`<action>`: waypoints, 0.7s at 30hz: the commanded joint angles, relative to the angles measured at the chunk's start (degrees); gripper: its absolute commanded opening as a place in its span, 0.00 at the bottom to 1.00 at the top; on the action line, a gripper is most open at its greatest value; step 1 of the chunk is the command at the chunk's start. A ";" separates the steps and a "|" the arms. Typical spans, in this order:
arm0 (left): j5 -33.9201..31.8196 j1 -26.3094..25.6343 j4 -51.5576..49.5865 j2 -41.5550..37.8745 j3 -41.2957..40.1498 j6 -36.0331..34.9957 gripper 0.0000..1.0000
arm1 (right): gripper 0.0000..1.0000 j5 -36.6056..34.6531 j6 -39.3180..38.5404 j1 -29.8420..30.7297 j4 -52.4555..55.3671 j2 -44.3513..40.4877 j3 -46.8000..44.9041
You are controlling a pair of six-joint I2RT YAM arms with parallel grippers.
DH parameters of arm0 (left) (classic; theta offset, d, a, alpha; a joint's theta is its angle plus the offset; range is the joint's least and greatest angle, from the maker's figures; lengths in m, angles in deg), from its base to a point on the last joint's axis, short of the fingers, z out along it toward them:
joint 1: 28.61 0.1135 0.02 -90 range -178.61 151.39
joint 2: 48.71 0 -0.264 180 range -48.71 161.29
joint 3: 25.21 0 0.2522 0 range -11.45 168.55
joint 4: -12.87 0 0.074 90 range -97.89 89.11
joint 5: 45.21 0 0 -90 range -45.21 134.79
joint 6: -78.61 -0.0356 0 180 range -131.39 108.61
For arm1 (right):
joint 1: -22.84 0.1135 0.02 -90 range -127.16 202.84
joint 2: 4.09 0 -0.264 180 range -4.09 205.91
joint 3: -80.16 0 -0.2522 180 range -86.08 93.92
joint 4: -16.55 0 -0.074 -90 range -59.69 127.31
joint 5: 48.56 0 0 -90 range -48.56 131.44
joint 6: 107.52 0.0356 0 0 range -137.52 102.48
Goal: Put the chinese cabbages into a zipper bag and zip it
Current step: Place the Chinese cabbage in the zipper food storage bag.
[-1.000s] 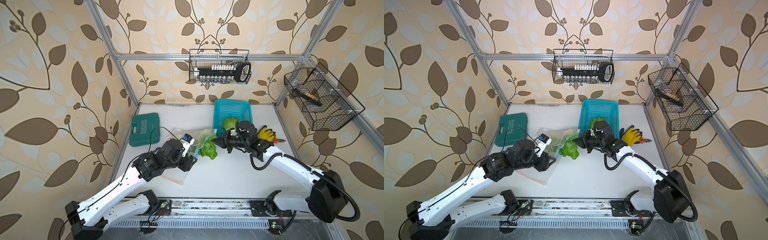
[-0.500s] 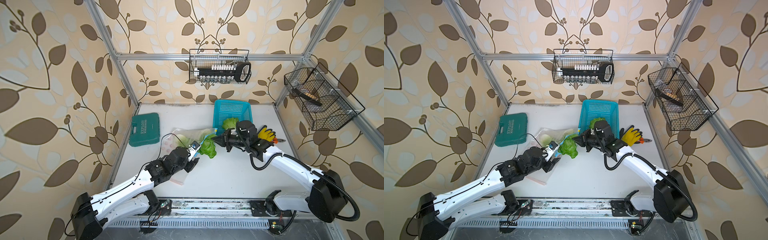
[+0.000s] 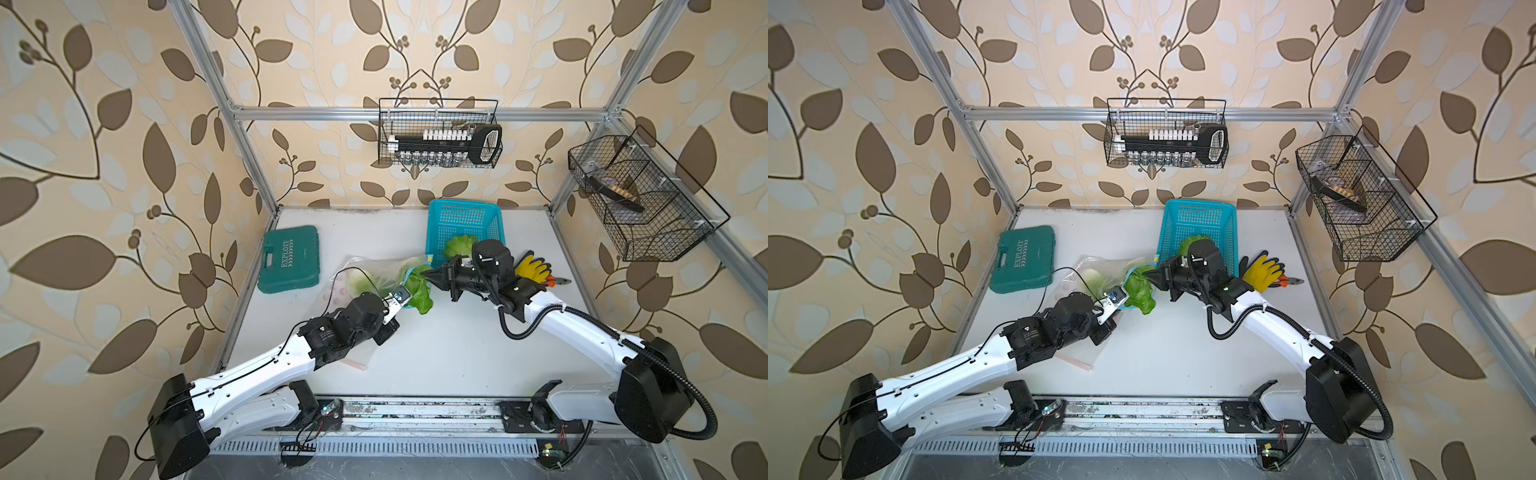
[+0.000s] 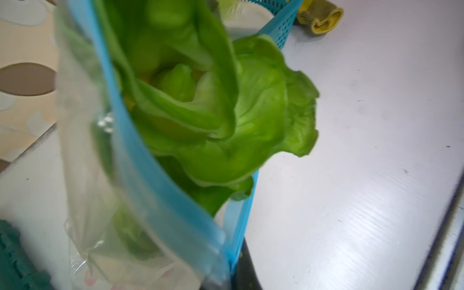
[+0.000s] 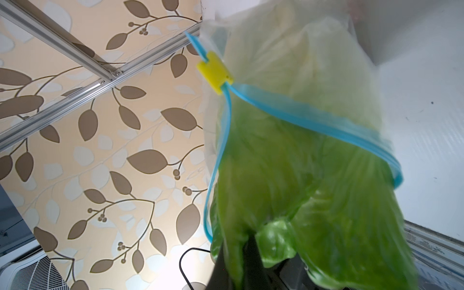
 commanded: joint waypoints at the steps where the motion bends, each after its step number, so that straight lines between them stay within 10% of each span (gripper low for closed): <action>1: 6.78 -2.28 -6.31 -1.18 6.14 3.04 0.00 | 0.00 -5.31 1.37 0.59 -2.90 0.78 4.34; 14: 17.30 -3.51 -12.16 6.87 18.40 9.63 0.00 | 0.00 -21.29 -15.95 9.18 15.15 7.52 11.16; 21: 11.02 -2.95 -8.56 4.64 14.99 14.33 0.00 | 0.23 -11.04 -29.77 6.16 22.79 7.29 13.29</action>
